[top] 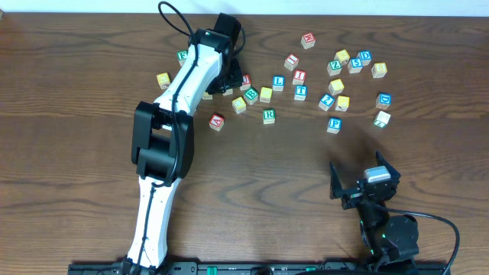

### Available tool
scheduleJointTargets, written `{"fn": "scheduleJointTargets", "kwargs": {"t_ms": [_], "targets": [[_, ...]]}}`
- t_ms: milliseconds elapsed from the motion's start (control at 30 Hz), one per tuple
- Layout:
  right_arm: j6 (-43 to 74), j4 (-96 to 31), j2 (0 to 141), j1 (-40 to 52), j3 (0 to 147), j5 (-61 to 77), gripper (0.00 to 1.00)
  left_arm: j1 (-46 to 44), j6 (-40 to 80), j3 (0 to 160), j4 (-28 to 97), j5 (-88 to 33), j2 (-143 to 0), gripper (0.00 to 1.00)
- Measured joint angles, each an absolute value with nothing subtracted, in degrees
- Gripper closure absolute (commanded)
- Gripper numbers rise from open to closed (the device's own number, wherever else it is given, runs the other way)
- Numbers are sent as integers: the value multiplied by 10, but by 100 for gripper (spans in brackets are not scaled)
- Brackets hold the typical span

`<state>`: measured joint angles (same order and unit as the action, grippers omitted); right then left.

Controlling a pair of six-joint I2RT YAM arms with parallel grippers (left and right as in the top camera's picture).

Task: Spell out NEURIPS
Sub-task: 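Lower the open left gripper around the green N block, then close the left gripper on the green N block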

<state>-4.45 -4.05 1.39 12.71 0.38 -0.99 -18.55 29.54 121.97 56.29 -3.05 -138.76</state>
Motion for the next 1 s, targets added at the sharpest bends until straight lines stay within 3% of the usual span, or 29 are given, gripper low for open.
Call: {"fn": "scheduleJointTargets", "kwargs": {"t_ms": [300, 467, 533, 1000], "targets": [[-44, -41, 14, 127, 4, -10, 1, -186, 295, 1220, 563, -30, -1388, 56], [-44, -41, 14, 127, 4, -10, 1, -186, 289, 1220, 562, -28, -1389, 56], [-44, -41, 14, 127, 4, -10, 1, -186, 286, 1220, 561, -29, -1392, 51], [-44, -41, 14, 127, 4, -10, 1, -189, 285, 1220, 543, -41, -1396, 51]]}}
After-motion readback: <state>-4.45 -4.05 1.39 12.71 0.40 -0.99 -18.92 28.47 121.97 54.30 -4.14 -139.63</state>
